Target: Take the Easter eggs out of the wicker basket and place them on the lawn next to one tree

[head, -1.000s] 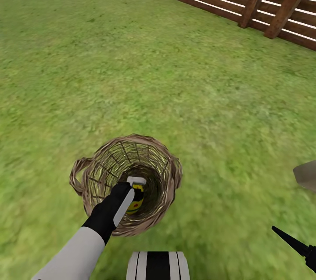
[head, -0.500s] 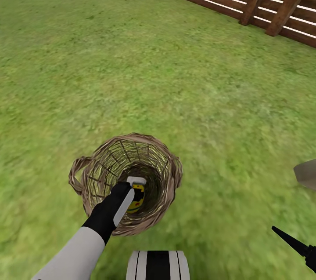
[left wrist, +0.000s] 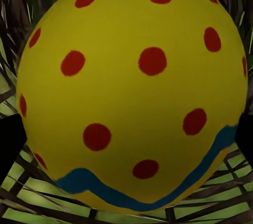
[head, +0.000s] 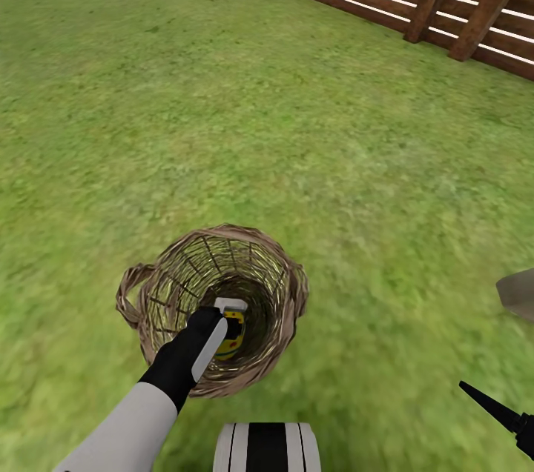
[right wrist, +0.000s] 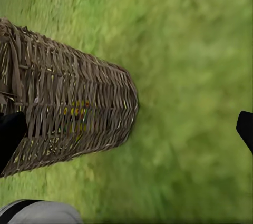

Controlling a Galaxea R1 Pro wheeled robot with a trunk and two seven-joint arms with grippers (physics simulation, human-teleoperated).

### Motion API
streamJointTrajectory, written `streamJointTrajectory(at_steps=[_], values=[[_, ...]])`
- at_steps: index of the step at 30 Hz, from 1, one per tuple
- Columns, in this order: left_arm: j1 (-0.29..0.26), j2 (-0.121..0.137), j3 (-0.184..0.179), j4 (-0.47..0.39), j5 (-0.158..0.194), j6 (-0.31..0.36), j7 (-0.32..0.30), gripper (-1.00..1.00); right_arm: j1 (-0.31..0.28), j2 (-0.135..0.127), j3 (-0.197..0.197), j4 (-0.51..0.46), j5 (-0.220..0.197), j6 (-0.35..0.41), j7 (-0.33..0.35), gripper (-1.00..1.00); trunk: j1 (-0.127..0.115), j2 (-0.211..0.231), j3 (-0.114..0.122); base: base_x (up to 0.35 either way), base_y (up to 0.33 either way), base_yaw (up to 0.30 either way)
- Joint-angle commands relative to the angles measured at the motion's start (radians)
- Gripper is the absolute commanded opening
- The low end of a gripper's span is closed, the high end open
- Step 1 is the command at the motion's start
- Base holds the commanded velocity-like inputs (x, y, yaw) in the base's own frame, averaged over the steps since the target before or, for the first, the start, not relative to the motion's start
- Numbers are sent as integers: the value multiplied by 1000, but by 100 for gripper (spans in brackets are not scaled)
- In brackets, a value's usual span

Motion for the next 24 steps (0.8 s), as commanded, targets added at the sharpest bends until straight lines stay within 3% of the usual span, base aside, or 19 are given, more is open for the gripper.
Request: streamJointTrajectory(at_steps=[1, 20, 24], values=[[0, 0, -2, -1, 10, 2, 9, -100, 1, 0, 0, 0, -5, 7, 0, 100, 0, 0, -1, 0, 0, 0], [0, 0, -4, -11, 10, 7, 1, -100, 1, 1, 0, 0, -5, 7, 0, 100, 0, 0, -1, -3, 0, 0], [1, 0, -4, -14, 11, 14, -3, -100, 1, 0, 0, 0, -3, 7, 0, 100, -2, 1, 15, 0, 0, 0]])
